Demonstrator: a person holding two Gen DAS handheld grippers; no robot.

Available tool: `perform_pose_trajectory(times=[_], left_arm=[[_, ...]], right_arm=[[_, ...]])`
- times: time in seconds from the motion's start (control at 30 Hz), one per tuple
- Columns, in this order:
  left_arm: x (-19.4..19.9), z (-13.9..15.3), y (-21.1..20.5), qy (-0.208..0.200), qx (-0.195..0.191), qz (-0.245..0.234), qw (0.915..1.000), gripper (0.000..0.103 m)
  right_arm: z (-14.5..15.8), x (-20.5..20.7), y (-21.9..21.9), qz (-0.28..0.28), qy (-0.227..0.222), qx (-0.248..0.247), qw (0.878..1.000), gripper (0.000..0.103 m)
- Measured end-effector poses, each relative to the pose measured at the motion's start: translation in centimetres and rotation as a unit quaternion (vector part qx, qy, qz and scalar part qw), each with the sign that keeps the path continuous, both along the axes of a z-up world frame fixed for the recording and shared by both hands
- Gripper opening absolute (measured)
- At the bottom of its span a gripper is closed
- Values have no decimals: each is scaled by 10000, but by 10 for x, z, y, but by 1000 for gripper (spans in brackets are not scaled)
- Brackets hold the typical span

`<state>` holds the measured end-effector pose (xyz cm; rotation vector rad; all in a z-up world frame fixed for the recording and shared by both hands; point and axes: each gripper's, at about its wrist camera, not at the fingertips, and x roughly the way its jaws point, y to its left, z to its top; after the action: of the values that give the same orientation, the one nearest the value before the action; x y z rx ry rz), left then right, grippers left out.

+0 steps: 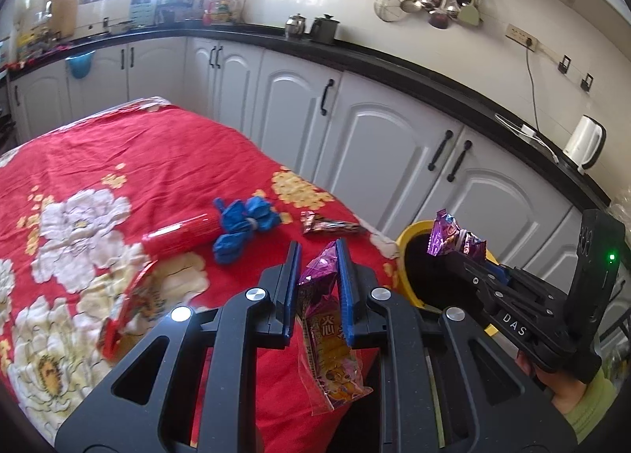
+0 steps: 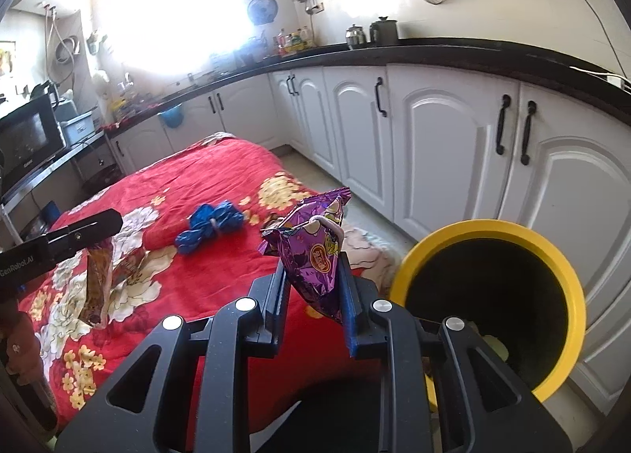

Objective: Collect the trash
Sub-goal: 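Carry the pink snack bag and purple wrapper over the bin with both tools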

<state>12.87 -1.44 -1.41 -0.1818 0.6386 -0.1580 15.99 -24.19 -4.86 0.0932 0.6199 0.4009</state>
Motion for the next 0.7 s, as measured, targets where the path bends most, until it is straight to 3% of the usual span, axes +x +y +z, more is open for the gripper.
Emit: perform_pose_trajectory(times=[0.7], left_arm=[[39, -6, -92, 4, 2, -798, 9968, 12]], right_arm=[[-5, -1, -74, -700, -3, -156, 9974, 22]])
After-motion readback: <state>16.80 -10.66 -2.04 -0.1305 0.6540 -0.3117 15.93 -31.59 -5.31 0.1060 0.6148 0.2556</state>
